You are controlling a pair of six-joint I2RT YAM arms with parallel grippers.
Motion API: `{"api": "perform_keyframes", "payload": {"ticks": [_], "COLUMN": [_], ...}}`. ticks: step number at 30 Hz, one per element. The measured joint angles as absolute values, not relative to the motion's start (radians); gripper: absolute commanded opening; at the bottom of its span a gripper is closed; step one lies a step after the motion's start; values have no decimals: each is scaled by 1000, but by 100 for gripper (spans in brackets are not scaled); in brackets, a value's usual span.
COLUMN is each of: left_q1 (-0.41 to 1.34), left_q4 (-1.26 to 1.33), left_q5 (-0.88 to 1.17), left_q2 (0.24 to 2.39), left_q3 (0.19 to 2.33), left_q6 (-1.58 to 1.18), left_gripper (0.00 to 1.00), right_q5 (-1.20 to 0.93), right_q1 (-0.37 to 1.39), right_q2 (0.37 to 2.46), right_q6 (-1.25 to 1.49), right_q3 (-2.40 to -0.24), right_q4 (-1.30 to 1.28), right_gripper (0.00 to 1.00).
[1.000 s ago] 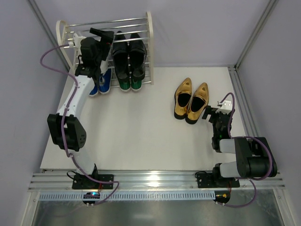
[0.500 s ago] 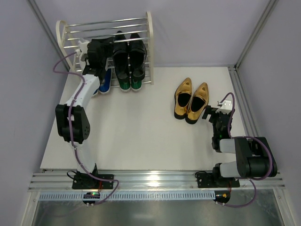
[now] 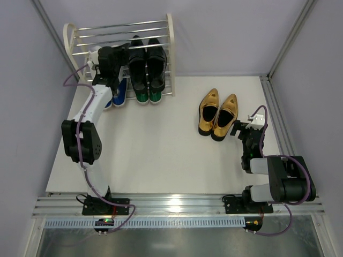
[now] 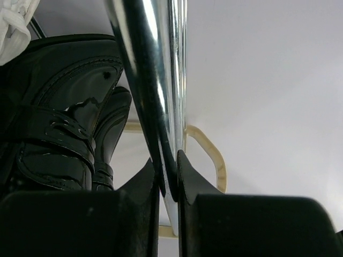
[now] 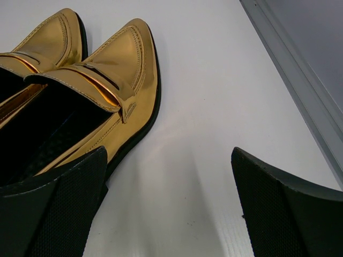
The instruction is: Place and organize the shoes onto the shoe shelf
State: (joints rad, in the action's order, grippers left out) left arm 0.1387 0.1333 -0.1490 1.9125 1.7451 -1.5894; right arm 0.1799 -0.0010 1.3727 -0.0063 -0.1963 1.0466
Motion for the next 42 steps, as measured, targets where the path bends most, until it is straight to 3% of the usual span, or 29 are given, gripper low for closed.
{"api": "perform_keyframes", "payload": {"ticks": [21, 33, 42], "left_q1": [110, 102, 101], "left_q4": [-96, -213, -250], "left_q5": [-114, -112, -107], "left_q2": [1719, 1396, 1381], "left_q3": [1636, 1375, 1376], "left_q6": [-1559, -1482, -1455], "left_gripper": [0, 0, 3], "right_q5": [180, 180, 180], "right_q1": [-1, -1, -1], "right_q2": [1373, 1373, 1373], "right_q6": [-6, -6, -6], "right_q3": [-196, -196, -196], "right_q4": [1047, 1047, 1047], "right_gripper": [97, 97, 97]}}
